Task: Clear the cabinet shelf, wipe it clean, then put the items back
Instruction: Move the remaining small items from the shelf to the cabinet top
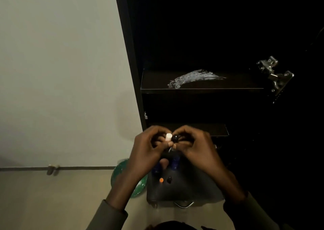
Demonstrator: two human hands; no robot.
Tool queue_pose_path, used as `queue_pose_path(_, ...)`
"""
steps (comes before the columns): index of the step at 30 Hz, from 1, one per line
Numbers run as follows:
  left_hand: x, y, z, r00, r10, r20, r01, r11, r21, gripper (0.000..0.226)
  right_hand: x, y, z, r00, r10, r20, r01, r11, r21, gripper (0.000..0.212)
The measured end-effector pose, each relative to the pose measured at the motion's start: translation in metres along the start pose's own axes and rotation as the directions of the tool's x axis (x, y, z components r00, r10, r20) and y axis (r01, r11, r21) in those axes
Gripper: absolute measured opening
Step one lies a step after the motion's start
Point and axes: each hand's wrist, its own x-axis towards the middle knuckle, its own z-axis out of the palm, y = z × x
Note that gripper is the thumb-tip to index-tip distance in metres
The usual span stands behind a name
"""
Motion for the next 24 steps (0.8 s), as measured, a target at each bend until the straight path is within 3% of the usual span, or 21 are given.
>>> queue_pose_path(4,-0.024,-0.056,0.021,0.994,-0.097,0.041,0.096,0.995,0.034,0.027,-0.018,0.057,0.022,0.993,0.094,0.073,-0.088,0.993,-0.076,0.031)
queue_pose_path(8,-0.053,-0.107,0.046,0.988,-0.138,0.072,0.128,0.983,0.13,0.011,-0.03,0.102,0.042,0.945,0.247,0.214,-0.192,0.95,-0.246,0.021)
queue_pose_path(12,-0.074,-0.141,0.064,0.983,-0.139,0.119,0.116,0.977,0.179,0.006,-0.045,0.136,0.067,0.927,0.198,0.318,-0.102,0.95,-0.296,0.007)
queue_pose_path(15,-0.082,-0.166,0.071,0.967,-0.203,0.155,0.17,0.964,0.203,0.017,-0.052,0.17,0.084,0.925,0.223,0.309,-0.106,0.93,-0.352,0.002)
queue_pose_path(18,-0.088,-0.187,0.073,0.957,-0.254,0.143,0.214,0.945,0.248,0.008,-0.053,0.209,0.098,0.906,0.289,0.31,-0.145,0.898,-0.415,0.02)
queue_pose_path(21,-0.091,-0.207,0.076,0.944,-0.296,0.143,0.252,0.931,0.263,0.024,-0.05,0.218,0.103,0.887,0.35,0.301,-0.198,0.877,-0.438,0.021)
queue_pose_path(24,-0.092,-0.22,0.079,0.933,-0.319,0.167,0.261,0.919,0.297,0.006,-0.046,0.226,0.108,0.867,0.376,0.328,-0.191,0.858,-0.477,0.016)
